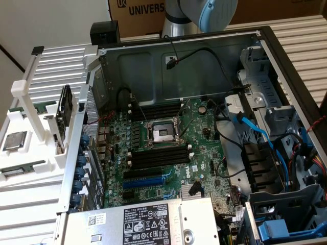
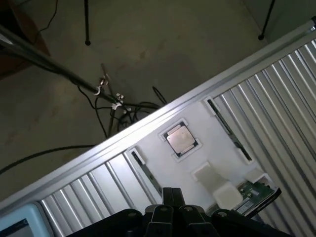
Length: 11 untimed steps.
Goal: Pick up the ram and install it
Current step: 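Pick up the ram and move it above insertion slot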
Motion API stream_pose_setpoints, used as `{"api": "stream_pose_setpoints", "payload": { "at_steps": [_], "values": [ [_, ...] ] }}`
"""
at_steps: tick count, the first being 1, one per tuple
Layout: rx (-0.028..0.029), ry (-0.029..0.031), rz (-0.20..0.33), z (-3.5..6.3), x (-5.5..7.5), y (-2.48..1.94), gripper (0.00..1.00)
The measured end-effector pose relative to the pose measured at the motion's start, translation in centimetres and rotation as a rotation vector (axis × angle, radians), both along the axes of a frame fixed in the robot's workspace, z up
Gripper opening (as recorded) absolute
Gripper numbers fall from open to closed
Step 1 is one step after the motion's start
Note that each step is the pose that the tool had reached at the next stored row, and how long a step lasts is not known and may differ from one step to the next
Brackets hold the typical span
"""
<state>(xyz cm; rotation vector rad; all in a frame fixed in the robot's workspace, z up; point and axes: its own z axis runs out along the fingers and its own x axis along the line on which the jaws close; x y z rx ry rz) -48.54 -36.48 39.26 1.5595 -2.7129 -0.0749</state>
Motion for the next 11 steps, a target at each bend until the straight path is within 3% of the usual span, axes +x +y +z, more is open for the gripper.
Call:
{"api": "stream_pose_setpoints", "payload": {
  "at_steps": [11],
  "values": [
    [0.0, 0.0, 0.201, 0.0, 0.0, 0.0, 0.1]
  ]
}}
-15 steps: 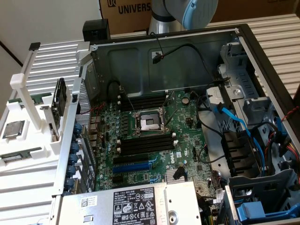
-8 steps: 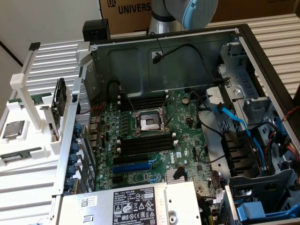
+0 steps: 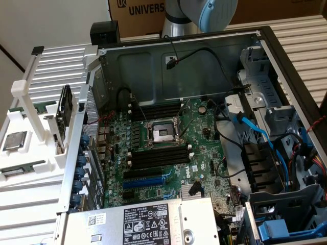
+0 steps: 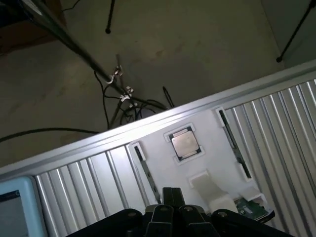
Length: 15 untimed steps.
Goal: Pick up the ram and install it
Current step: 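Pick up the ram and move it above insertion slot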
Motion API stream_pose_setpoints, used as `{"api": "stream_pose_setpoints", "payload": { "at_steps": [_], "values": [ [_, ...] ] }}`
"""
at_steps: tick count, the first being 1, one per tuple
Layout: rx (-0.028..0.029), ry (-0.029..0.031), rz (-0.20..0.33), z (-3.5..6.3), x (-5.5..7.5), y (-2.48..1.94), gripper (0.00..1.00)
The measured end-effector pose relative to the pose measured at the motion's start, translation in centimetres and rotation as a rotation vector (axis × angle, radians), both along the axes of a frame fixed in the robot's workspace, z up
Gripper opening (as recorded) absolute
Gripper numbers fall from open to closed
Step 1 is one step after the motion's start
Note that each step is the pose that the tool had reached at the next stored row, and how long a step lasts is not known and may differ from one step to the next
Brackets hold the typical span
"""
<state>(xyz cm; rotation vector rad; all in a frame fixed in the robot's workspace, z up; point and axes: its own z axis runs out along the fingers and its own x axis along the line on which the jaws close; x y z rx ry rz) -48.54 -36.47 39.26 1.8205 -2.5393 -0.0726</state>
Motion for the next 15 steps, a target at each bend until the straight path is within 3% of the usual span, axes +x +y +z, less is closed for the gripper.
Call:
{"api": "stream_pose_setpoints", "payload": {
  "at_steps": [11, 15],
  "values": [
    [0.0, 0.0, 0.2, 0.0, 0.01, 0.0, 0.1],
    [-0.0001, 0.0003, 0.224, 0.0, 0.01, 0.0, 0.1]
  ]
}}
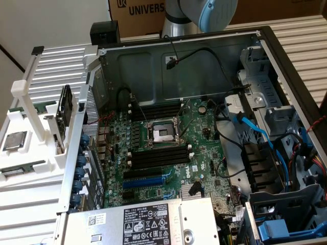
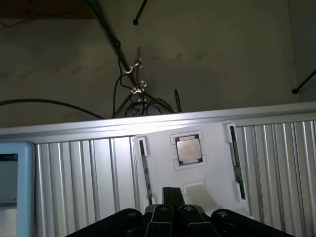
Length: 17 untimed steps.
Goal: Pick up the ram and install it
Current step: 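Pick up the ram and move it above insertion slot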
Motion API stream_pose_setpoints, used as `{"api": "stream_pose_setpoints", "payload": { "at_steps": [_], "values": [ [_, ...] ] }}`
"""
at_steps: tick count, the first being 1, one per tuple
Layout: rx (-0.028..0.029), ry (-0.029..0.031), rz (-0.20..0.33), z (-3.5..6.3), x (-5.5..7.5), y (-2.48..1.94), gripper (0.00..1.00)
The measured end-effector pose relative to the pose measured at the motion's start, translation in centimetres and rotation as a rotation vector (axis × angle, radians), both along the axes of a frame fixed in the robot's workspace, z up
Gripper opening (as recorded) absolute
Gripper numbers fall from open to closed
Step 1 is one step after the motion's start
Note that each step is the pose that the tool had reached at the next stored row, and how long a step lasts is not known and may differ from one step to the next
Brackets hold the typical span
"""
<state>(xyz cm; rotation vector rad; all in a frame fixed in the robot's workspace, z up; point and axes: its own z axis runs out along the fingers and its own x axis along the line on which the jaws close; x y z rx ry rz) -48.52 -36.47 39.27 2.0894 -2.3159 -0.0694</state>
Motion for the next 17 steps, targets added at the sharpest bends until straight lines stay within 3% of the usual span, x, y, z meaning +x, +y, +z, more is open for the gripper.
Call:
{"api": "stream_pose_setpoints", "payload": {
  "at_steps": [4, 8, 10, 17],
  "values": [
    [-0.0001, -0.0012, 0.0, -0.02, 0.0, 0.0, 0.1],
    [0.0, -0.0318, 0.001, -0.26, -0.5, 0.0, 0.1],
    [0.0001, -0.0419, 0.002, -0.47, -0.6, 0.0, 0.1],
    [0.0003, -0.0535, 0.01, -1.32, -1.0, -0.03, 0.1]
  ]
}}
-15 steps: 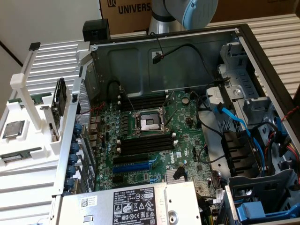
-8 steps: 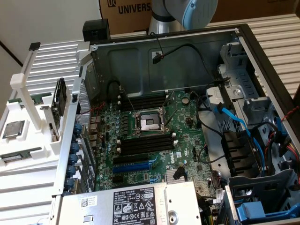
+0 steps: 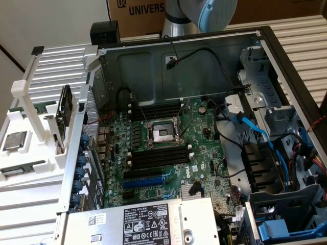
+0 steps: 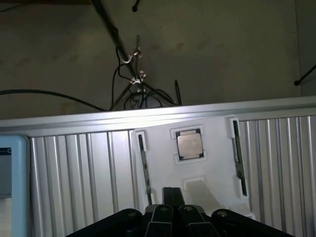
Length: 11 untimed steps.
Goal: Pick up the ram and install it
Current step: 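Pick up the ram and move it above insertion slot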
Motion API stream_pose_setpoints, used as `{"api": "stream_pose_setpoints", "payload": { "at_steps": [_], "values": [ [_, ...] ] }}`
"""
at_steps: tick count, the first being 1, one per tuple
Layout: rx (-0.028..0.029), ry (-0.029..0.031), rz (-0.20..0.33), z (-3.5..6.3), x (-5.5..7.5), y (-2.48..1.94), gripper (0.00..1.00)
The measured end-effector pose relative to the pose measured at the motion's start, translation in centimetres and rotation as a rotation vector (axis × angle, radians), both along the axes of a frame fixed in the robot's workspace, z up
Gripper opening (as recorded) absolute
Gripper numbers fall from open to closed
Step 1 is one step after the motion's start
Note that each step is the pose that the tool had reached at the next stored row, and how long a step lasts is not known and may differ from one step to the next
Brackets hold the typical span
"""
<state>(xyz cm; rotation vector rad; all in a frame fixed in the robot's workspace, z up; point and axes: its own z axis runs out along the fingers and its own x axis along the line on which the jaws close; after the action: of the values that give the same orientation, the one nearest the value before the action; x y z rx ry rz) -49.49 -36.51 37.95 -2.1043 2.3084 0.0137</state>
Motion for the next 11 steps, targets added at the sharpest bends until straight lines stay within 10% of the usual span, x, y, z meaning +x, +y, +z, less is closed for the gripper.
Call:
{"api": "stream_pose_setpoints", "payload": {
  "at_steps": [11],
  "values": [
    [0.0, -0.0038, 0.103, -0.38, -0.15, -0.45, 0.1]
  ]
}}
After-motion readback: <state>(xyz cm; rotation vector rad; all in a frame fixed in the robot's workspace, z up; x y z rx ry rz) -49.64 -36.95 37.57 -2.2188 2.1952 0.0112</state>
